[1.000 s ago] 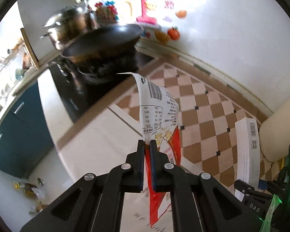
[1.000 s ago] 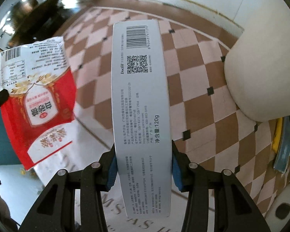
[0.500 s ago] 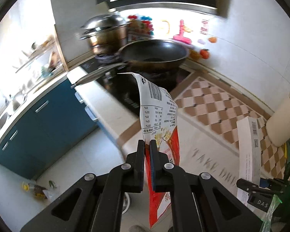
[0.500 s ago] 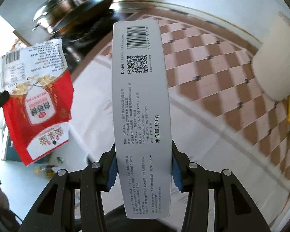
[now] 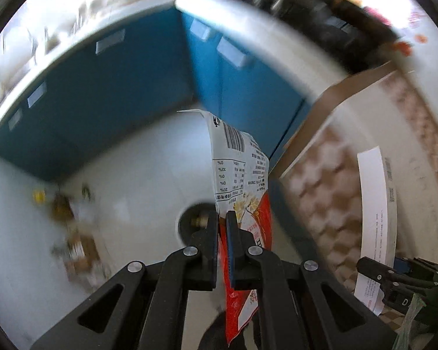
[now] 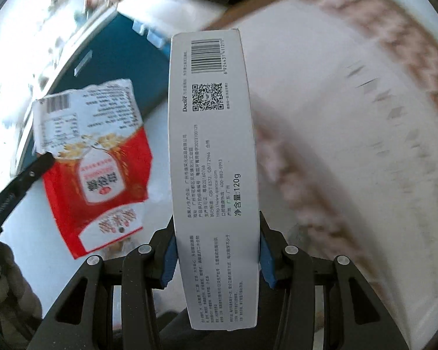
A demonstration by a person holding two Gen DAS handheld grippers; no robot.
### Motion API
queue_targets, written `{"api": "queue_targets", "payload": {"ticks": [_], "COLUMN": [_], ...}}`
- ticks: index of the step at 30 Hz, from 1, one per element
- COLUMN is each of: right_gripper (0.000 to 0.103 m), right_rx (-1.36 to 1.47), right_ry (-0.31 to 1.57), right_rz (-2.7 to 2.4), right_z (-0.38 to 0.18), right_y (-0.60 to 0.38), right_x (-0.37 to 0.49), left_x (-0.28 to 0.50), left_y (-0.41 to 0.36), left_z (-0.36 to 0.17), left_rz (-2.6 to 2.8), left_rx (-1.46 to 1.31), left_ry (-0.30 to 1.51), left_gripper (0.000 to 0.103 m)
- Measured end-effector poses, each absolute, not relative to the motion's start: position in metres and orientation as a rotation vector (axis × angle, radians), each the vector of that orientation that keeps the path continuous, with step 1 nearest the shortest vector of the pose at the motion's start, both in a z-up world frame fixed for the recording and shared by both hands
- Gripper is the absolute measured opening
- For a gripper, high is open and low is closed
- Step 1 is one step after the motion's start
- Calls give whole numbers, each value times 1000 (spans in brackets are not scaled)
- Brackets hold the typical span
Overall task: Collect trash
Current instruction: 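Carry sugar bag and white box over the bin and open both tools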
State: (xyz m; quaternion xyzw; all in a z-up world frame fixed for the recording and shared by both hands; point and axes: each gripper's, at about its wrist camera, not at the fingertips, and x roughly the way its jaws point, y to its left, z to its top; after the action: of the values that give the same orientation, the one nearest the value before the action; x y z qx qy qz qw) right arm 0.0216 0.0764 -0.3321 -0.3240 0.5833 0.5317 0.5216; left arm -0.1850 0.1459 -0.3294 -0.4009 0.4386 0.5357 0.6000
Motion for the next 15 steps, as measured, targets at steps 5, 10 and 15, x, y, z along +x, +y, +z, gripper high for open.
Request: {"api": "queue_targets", "payload": {"ticks": [5, 10, 15], "right_gripper": [48, 48, 48], "right_rx": [-922, -1045, -1147], "right_ry": [1475, 1530, 1598], "right_rz": [1285, 1271, 1266], "right_z": [-435, -556, -672], "right_y": [101, 124, 141], "right_x": [-37, -75, -104], "left_x": [-226, -254, -271], "left_y": [167, 188, 203], "left_z": [-456, -594, -710], "left_rz": [1223, 1191, 1137], "left_rx": [-1134, -1302, -1412], "left_ry": [1082, 1138, 1200], "left_gripper": [3, 3, 4]}}
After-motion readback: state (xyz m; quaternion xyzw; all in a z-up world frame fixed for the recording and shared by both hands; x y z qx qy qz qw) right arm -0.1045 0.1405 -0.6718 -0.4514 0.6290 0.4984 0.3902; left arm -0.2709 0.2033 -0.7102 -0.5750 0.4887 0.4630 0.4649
